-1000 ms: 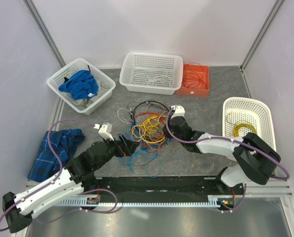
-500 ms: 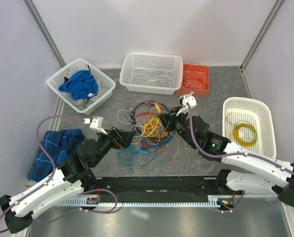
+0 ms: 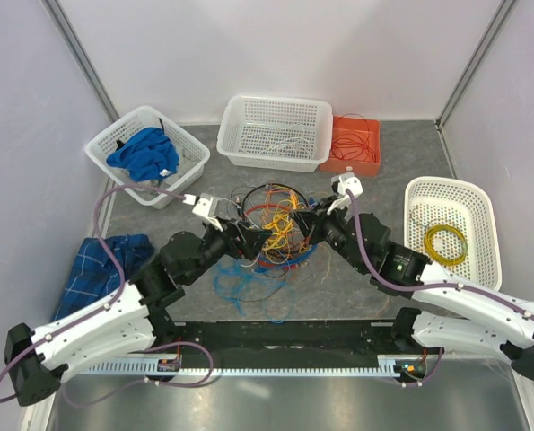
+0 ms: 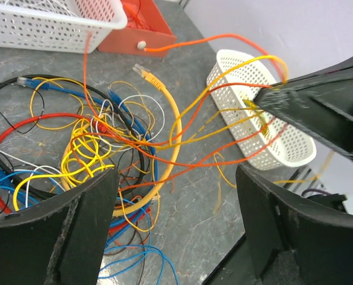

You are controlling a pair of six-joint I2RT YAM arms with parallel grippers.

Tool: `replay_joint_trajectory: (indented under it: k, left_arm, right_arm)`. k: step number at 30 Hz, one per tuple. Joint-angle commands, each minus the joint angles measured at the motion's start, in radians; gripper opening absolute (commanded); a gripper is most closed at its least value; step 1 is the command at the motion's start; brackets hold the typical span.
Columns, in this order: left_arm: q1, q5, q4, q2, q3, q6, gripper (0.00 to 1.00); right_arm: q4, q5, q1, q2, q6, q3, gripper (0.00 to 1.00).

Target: Untangle the cables

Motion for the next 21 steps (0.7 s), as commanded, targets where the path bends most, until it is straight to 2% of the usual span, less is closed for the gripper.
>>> replay_joint_trajectory:
  k: [1,9,12,13,15,16,18,19,20,21]
  left_arm:
    - [-0.005,0.049,0.109,0.076,0.054,0.071,0.82]
    - [-0.005,-0.001,0.18,0.226,0.12,0.129,0.75]
    - [-0.005,0.0,0.195,0.263,0.162,0.156,0.68]
    - [-0.003,0.011,0.201,0.286,0.171,0.16,0.56]
    - [-0.005,0.026,0.211,0.304,0.191,0.171,0.4]
    - [-0.005,0.038,0.211,0.321,0.197,0.172,0.23]
    - [-0.003,0.049,0.194,0.332,0.214,0.173,0.02]
    - [-0.005,0.048,0.179,0.335,0.218,0.169,0.02]
    - [-0.003,0.045,0.156,0.333,0.223,0.165,0.02]
    - [-0.002,0.039,0.14,0.33,0.223,0.159,0.02]
  right_arm:
    - [0.005,-0.071,0.011,-0.056,0.02,0.013,0.0]
    - [-0.02,-0.129,0.014,-0.084,0.031,0.013,0.0]
    - [-0.022,-0.146,0.017,-0.09,0.037,0.001,0.0]
    - [-0.02,-0.155,0.016,-0.089,0.037,-0.001,0.0]
    - [-0.02,-0.164,0.016,-0.087,0.035,-0.004,0.0]
    - [-0.022,-0.163,0.017,-0.087,0.034,-0.005,0.0]
    - [-0.022,-0.154,0.016,-0.089,0.031,-0.007,0.0]
    - [-0.047,-0.146,0.016,-0.095,0.028,-0.009,0.01]
    - [-0.052,-0.137,0.016,-0.096,0.023,-0.009,0.06]
    - [-0.058,-0.108,0.014,-0.099,0.02,-0.007,0.31]
